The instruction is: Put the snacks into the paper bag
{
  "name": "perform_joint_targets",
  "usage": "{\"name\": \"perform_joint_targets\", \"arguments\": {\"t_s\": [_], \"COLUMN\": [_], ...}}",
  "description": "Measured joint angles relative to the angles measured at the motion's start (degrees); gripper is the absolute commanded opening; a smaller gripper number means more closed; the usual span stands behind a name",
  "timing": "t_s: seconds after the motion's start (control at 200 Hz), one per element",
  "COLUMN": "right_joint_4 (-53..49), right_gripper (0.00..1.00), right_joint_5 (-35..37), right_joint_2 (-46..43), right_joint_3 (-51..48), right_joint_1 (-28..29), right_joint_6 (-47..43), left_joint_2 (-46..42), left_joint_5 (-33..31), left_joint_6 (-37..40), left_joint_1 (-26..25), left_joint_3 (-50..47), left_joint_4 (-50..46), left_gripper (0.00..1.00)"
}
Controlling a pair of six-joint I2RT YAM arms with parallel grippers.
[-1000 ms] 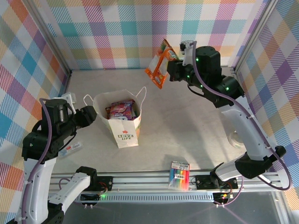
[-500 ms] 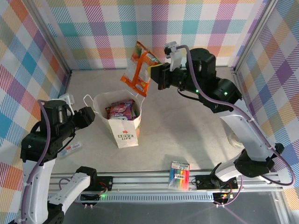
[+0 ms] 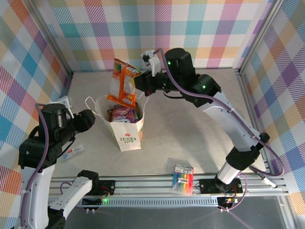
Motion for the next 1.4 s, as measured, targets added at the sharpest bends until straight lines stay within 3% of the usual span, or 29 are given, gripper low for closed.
{"name": "perform_joint_targets", "arguments": {"t_s": [0.75, 1.4], "right_joint_4": [-7.45, -9.51], "right_gripper": [0.0, 0.0], "right_joint_5": [-6.73, -8.55], "right_joint_2": [4.59, 8.15], "right_joint_3": [4.59, 4.59], "right_joint_1": [0.13, 0.13], "right_joint_6": [-11.26, -20.87], "left_joint_2": [1.68, 7.93], "left_joint_5": [-2.27, 5.92], "left_joint_6": [0.07, 0.92], "left_joint_1": [1.84, 7.85], "left_joint_3": [0.83, 5.55], "left_joint_4": [-1.42, -1.07], "left_gripper": [0.61, 0.59]}}
